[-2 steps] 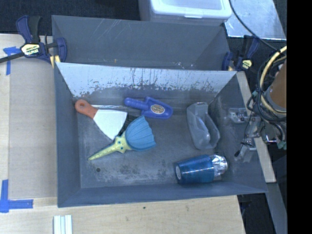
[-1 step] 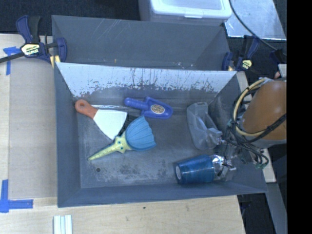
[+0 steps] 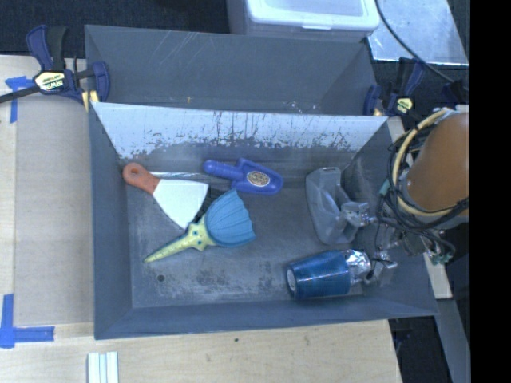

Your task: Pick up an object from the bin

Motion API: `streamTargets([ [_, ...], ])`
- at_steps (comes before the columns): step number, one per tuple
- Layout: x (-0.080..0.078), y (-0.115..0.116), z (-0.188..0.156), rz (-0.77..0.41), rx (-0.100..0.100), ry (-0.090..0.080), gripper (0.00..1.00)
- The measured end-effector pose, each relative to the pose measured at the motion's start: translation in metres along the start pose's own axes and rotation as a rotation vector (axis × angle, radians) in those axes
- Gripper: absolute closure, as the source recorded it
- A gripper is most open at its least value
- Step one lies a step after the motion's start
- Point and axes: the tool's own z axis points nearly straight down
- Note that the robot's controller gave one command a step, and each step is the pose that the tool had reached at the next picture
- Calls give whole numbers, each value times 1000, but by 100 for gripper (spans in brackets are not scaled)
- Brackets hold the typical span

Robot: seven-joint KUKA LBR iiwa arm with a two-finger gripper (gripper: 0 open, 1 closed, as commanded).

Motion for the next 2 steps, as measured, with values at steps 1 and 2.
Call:
streamTargets([
  [1,-4,14,59,123,-18,32,0],
  [2,-9,2,93,-182,-2,3,0],
])
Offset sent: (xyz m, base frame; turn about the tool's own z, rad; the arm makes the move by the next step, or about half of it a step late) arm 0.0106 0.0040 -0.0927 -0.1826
